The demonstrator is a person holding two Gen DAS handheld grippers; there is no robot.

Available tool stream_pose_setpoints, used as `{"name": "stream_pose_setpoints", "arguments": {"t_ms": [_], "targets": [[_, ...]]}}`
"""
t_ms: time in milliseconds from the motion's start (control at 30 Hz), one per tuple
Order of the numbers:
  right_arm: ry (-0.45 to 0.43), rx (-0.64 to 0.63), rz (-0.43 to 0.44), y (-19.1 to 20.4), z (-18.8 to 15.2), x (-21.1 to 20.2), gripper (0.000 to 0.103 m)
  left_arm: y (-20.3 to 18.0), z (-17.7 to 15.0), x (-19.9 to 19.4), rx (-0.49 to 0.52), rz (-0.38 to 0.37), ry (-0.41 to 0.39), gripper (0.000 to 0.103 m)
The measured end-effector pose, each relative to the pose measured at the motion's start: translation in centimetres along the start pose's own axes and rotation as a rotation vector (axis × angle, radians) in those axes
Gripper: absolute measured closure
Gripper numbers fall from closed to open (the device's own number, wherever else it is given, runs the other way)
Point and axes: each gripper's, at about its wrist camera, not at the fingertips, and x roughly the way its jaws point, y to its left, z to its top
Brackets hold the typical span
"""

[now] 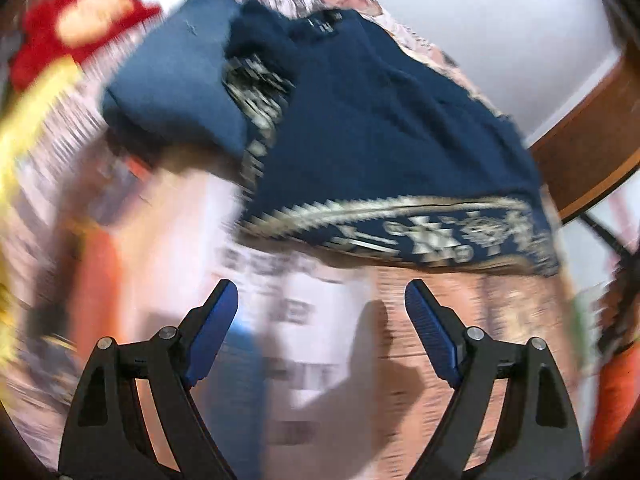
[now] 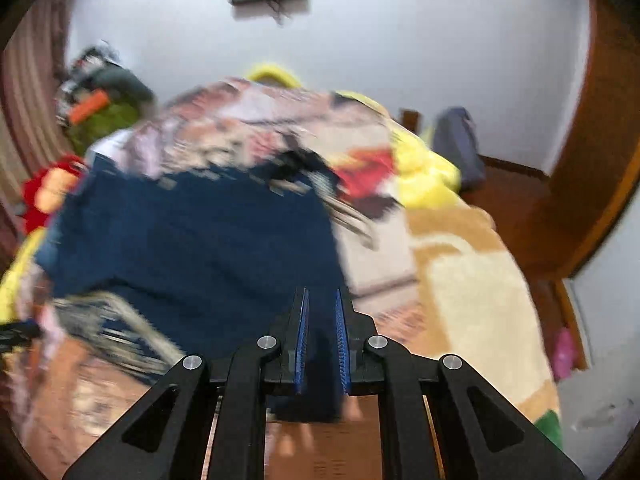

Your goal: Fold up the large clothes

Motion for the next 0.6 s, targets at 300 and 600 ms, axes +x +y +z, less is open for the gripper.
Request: {"name": "stream_pose_setpoints", "arguments": {"t_ms": [300,600], "targets": [[0.011,-0.087,0.235,6.7,-0.2,0.0,0.095,0.9,2.9,4.8,-0.165,-0.197,0.002,0.017],[0.093,-0.154,0.211,8.6,-1.3,4.2,0.095,1.4,5.7,6.2,-0.228,-0.184,-0.086,0.062]]}}
